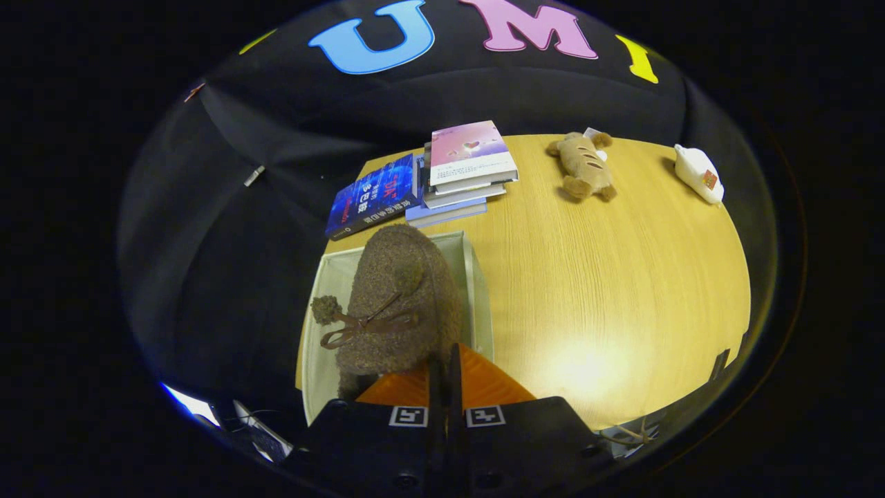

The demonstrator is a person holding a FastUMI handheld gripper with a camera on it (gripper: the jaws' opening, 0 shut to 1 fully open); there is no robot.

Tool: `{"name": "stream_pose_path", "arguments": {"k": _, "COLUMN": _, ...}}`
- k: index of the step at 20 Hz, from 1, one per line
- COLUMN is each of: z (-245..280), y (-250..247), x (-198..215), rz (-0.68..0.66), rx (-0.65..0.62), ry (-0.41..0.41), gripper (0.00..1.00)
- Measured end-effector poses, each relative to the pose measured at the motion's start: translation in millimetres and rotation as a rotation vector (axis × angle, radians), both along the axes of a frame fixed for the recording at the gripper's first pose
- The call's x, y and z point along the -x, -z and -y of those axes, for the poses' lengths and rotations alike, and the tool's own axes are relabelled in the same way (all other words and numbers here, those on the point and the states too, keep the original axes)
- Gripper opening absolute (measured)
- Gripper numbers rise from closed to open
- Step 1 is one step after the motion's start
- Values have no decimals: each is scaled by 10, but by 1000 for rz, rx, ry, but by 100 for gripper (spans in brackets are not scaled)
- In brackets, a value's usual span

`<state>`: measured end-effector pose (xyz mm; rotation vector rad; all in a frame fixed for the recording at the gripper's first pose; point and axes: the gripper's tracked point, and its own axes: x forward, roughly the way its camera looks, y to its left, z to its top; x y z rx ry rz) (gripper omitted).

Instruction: Open the storage box then place both shoes into the box .Put the left shoe in first, then the right shoe, with the right side of both shoes facing outward in a uniform manner.

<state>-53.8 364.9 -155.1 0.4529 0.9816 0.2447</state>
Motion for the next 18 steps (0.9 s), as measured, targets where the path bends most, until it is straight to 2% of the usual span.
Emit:
{"name": "stream_pose_path", "arguments": {"k": 2, "z": -80, "y": 19, "x": 8, "rz": -4, "rx": 7, "ry": -16, "gripper": 7}}
{"name": "stream_pose_path", "arguments": {"k": 3, "z": -110, "y": -20, "x": -2, "rz": 3, "rx": 0, "ry": -19, "gripper": 19}}
{"name": "stream_pose_path", "arguments": {"k": 4, "z": -91, "y": -87, "x": -32, "rz": 27, "rx": -1, "ry": -16, "gripper": 25}}
{"name": "stream_pose_path", "arguments": {"k": 5, "z": -93, "y": -115, "x": -77, "rz": 50, "rx": 5, "ry": -21, "gripper": 41}}
{"name": "stream_pose_path", "arguments": {"k": 6, "z": -60, "y": -160, "x": -108, "rz": 75, "rx": 17, "ry": -24, "gripper": 54}}
{"name": "stream_pose_path", "arguments": {"k": 7, "z": -13, "y": -191, "x": -129, "rz": 95, "rx": 39, "ry": -27, "gripper": 77}}
{"name": "stream_pose_path", "arguments": {"k": 9, "z": 79, "y": -304, "x": -149, "rz": 148, "rx": 50, "ry": -21, "gripper": 100}}
{"name": "stream_pose_path", "arguments": {"k": 12, "z": 381, "y": -484, "x": -232, "rz": 276, "rx": 79, "ry": 25, "gripper": 100}}
{"name": "stream_pose_path", "arguments": {"k": 18, "z": 1513, "y": -950, "x": -355, "rz": 552, "rx": 224, "ry": 161, "gripper": 99}}
